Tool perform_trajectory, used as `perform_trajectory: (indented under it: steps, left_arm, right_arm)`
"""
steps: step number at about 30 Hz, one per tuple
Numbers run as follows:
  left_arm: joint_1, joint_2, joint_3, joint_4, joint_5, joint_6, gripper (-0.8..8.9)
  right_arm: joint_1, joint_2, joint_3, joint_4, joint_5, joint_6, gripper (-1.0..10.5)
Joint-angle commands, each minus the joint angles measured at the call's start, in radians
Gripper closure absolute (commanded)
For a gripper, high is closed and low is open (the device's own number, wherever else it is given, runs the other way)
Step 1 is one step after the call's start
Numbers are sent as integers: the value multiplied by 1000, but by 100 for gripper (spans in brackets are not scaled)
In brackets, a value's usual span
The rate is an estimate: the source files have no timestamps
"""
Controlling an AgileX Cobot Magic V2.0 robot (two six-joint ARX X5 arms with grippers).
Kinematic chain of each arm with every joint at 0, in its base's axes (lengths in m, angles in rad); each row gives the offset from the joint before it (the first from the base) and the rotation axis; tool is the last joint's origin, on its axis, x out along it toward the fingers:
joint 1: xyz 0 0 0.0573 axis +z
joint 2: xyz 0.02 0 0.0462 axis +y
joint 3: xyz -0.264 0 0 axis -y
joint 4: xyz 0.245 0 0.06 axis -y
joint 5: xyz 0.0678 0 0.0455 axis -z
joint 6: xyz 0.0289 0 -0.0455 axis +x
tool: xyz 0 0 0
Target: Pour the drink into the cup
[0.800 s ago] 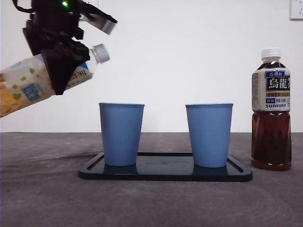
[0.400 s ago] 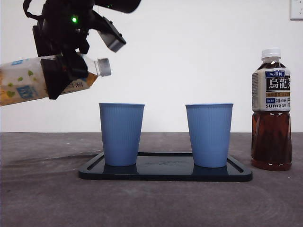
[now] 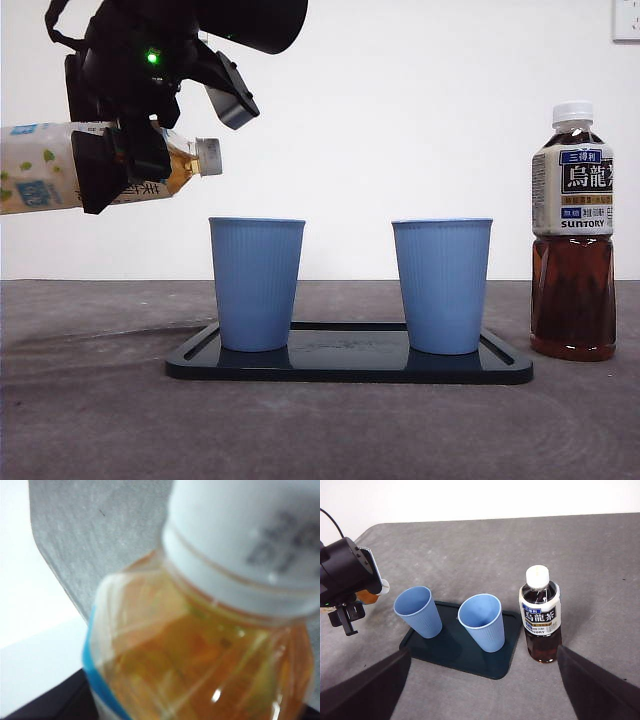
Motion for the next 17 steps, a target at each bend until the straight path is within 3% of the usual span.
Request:
perform_trajectory:
  steps: [1, 17]
  left_arm:
    - [-10, 21, 33, -2, -34, -7, 566]
    - [-14, 53, 42, 3, -92, -6, 566]
  right_arm:
    - [4, 3, 17, 5, 0, 3, 479]
    - [4, 3, 17, 5, 0, -2, 479]
